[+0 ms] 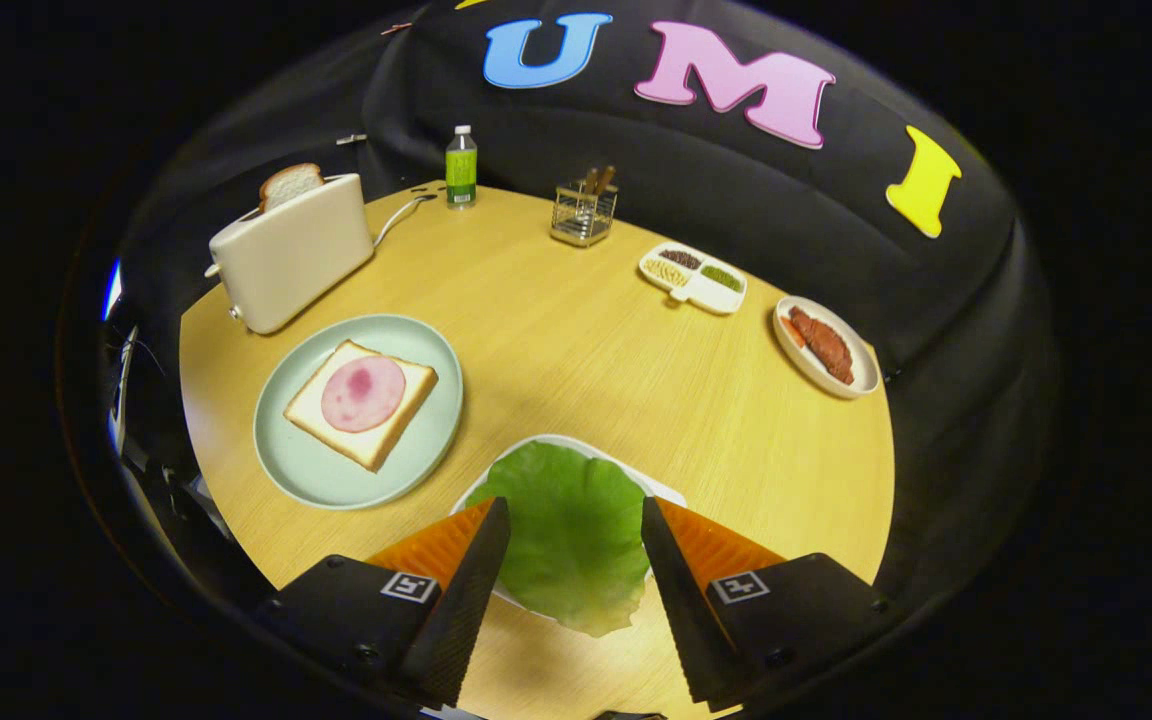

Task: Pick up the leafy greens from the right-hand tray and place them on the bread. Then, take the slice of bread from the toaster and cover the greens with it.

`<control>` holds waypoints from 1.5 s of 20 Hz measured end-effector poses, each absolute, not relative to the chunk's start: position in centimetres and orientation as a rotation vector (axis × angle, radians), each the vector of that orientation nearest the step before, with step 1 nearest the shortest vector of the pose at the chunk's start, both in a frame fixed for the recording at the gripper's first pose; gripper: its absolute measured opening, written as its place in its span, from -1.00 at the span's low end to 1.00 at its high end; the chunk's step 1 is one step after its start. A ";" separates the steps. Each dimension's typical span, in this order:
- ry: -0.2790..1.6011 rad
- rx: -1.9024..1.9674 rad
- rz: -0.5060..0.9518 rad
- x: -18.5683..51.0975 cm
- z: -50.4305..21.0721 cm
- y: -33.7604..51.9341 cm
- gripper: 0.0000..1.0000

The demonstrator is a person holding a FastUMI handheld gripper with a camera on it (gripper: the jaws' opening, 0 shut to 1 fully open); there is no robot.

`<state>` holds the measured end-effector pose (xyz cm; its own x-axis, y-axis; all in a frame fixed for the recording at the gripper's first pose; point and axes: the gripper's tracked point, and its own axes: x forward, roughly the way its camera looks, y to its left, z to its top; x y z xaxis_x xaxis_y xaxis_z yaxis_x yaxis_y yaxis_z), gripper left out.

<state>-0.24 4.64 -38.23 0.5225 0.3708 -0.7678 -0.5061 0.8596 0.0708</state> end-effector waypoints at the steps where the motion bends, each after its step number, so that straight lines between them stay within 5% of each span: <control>1: 0.905 -0.164 0.537 -0.5 -39.2 4.6 0.63; 8: 1.023 -0.154 0.580 -1.3 -43.4 5.0 0.48; 12: 1.041 -0.101 0.551 -1.3 -43.0 4.6 0.13; 14: 1.044 -0.117 0.542 -1.2 -43.0 4.7 -0.81; 15: 1.056 -0.134 0.542 -1.3 -43.0 4.6 -0.87; 30: 0.772 -0.075 0.628 -0.6 -27.7 11.0 -0.88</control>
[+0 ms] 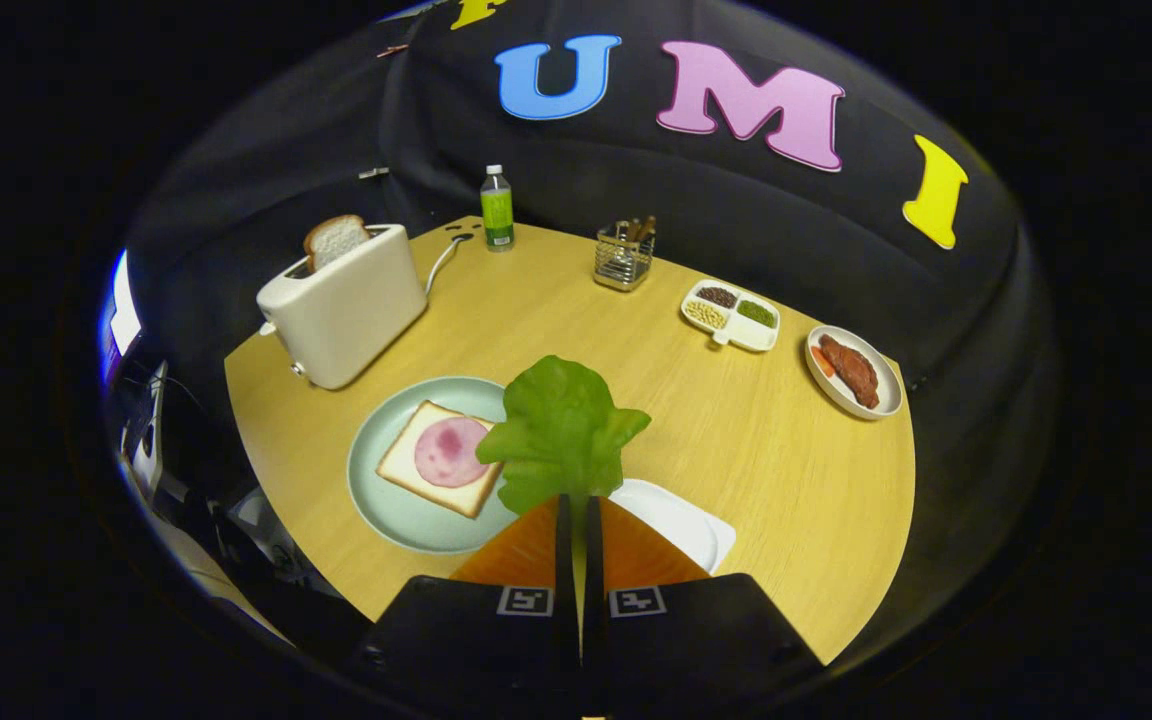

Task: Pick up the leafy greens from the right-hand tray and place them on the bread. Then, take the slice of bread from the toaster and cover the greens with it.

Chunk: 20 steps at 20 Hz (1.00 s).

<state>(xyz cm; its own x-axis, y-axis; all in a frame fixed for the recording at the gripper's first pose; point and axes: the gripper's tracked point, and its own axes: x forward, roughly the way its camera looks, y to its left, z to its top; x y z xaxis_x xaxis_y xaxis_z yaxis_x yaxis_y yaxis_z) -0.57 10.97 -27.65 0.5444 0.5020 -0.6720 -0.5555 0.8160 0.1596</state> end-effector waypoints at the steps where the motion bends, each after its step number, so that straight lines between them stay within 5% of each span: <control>1: 0.763 -0.076 0.648 -0.5 -26.9 12.1 -0.89; 11: 0.792 -0.101 0.815 -2.0 -26.5 22.2 -0.88; 20: 0.853 -0.192 0.805 -2.2 -30.1 24.1 -0.87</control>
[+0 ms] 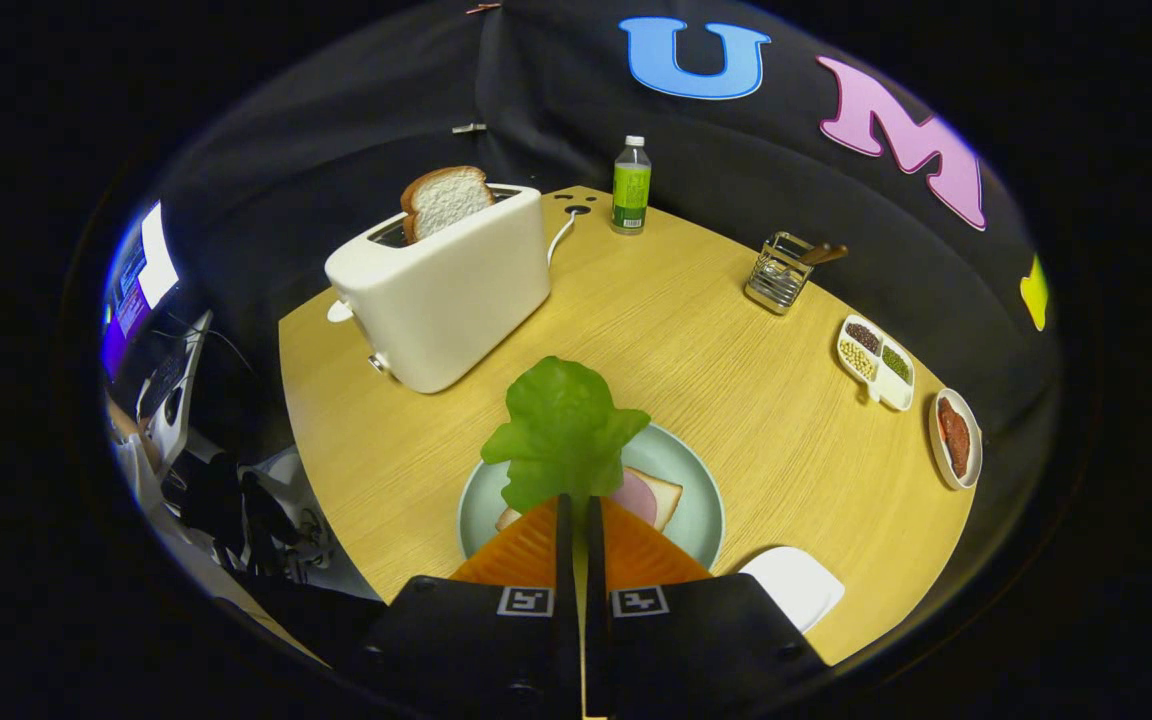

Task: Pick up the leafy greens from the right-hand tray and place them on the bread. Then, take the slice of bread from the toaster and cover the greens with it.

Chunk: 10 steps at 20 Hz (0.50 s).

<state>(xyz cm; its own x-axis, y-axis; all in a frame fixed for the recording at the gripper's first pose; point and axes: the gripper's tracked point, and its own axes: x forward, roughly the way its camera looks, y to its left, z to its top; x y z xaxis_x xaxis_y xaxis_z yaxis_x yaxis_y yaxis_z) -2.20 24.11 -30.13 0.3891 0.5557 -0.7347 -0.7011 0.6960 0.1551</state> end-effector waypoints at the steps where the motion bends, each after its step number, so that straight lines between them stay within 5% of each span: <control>1: 0.865 -0.203 0.784 -2.0 -30.5 23.8 -0.77; 2: 0.870 -0.215 0.769 -1.8 -30.9 23.6 -0.57; 6: 0.827 -0.209 0.775 -1.5 -30.4 24.2 0.93; 10: 0.806 -0.175 0.776 -1.5 -29.3 24.5 0.97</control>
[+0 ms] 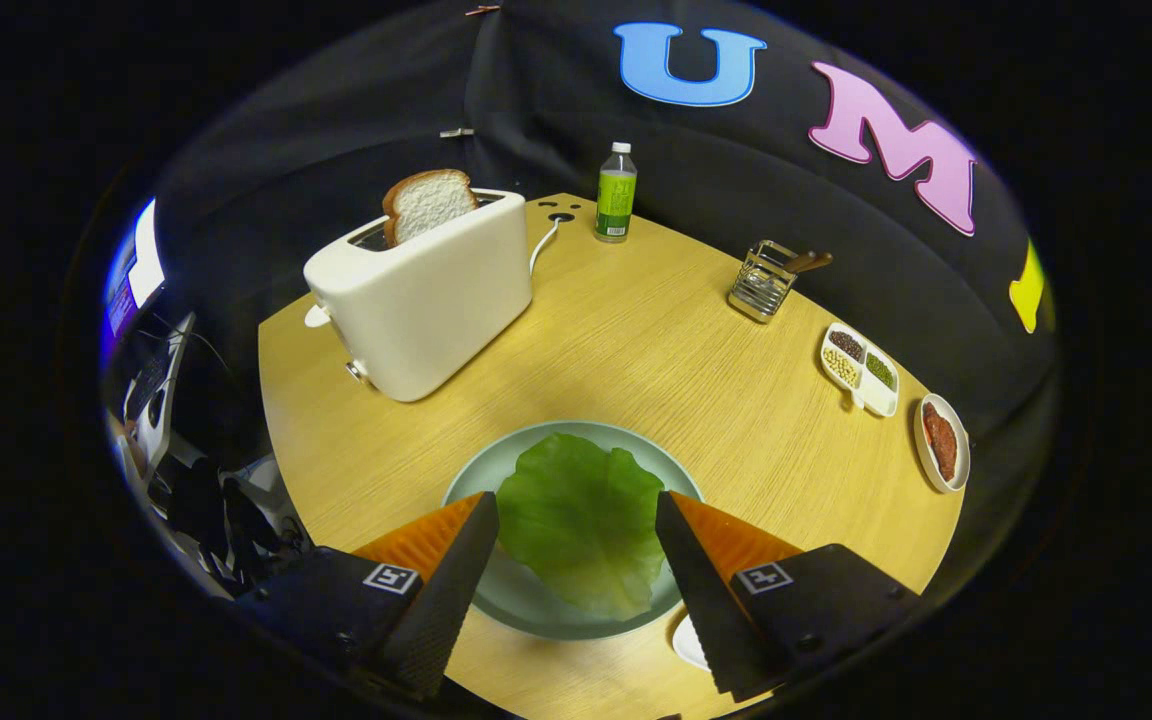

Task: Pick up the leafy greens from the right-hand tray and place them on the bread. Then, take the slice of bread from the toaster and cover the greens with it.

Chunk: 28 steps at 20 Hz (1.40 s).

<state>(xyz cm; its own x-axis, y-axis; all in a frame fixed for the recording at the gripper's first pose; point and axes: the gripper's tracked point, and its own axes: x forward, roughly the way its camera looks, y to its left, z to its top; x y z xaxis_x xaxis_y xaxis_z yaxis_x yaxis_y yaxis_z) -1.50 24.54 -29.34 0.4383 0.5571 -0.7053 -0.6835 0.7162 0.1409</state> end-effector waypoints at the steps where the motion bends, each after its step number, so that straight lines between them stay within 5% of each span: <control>1: 0.798 -0.158 0.776 -1.5 -28.9 24.6 0.97; 16: 0.424 0.048 0.885 2.4 -7.8 33.5 0.95; 28: 0.601 0.124 0.803 6.9 -10.7 44.5 0.95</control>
<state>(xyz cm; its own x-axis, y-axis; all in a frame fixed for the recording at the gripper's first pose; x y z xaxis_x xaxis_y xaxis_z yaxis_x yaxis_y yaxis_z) 6.91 44.51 -10.69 0.5387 0.7071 -0.4581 -0.6386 0.6974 0.3254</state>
